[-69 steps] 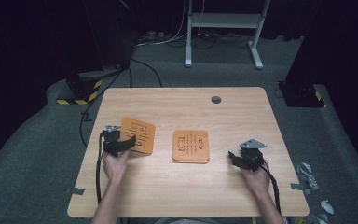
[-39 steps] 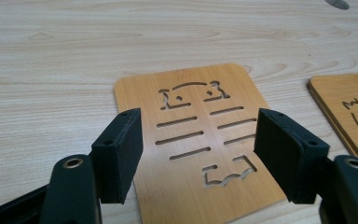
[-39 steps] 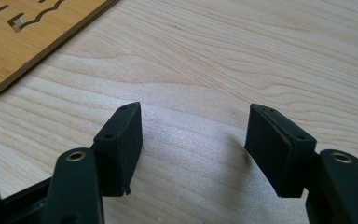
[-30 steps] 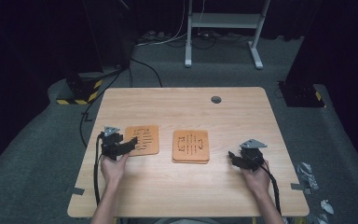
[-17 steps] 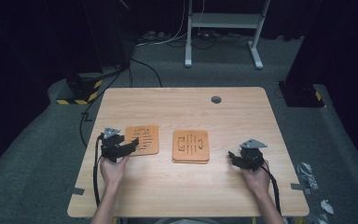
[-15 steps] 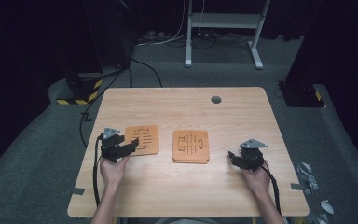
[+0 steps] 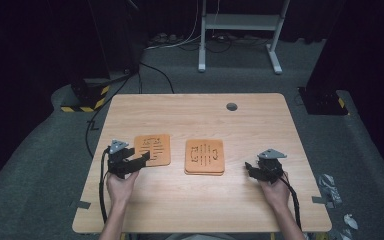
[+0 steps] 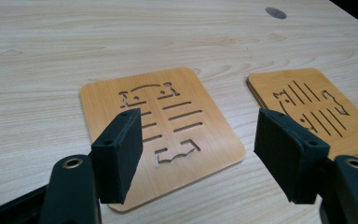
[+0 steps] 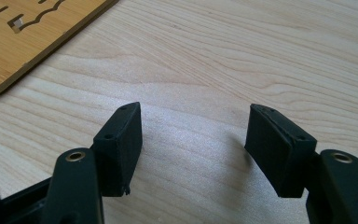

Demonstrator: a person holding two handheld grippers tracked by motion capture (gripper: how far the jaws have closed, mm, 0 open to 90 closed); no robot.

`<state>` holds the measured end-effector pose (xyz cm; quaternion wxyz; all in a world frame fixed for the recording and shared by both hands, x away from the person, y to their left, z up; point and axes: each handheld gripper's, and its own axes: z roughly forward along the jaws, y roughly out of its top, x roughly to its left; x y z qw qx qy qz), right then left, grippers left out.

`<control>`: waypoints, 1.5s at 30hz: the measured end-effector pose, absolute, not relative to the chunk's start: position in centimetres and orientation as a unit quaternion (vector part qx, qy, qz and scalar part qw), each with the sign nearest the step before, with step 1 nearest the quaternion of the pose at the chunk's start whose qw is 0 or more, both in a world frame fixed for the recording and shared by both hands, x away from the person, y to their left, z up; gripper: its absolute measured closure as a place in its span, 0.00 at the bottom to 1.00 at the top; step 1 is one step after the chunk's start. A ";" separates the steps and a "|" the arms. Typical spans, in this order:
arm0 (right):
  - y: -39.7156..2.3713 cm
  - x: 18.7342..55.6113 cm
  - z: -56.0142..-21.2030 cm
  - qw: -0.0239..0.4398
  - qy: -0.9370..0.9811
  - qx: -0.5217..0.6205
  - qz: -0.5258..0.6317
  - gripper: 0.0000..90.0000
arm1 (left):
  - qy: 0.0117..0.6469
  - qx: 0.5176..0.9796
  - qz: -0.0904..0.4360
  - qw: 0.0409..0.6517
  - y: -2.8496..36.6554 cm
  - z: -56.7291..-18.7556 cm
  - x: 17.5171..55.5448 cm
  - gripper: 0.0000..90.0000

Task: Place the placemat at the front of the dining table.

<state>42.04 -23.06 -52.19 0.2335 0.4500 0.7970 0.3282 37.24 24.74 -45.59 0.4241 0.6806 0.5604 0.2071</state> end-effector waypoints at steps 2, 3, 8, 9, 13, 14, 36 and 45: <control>-23.1 42.0 -52.2 0.233 0.797 0.450 0.328 0.40 | 0.559 0.682 0.207 0.424 24.7 -45.5 37.0 0.36; -23.0 42.0 -52.2 0.235 0.796 0.450 0.329 0.40 | 0.559 0.682 0.206 0.424 24.7 -45.5 36.8 0.36; -23.0 42.0 -52.2 0.236 0.796 0.450 0.329 0.40 | 0.554 0.684 0.203 0.428 24.6 -45.4 36.1 0.35; -23.0 42.0 -52.2 0.235 0.796 0.450 0.329 0.40 | 0.553 0.684 0.203 0.429 24.5 -45.5 36.0 0.35; -23.1 42.0 -52.2 0.233 0.797 0.450 0.328 0.40 | 0.553 0.685 0.203 0.429 24.4 -45.6 35.5 0.35; -23.1 42.0 -52.2 0.233 0.797 0.450 0.328 0.40 | 0.553 0.684 0.203 0.430 24.4 -45.7 35.4 0.35; -23.0 42.0 -52.2 0.231 0.795 0.455 0.329 0.40 | 0.543 0.699 0.199 0.420 23.2 -46.7 34.2 0.34; -23.0 42.0 -52.2 0.228 0.796 0.455 0.329 0.40 | 0.543 0.703 0.198 0.414 22.7 -47.3 34.1 0.34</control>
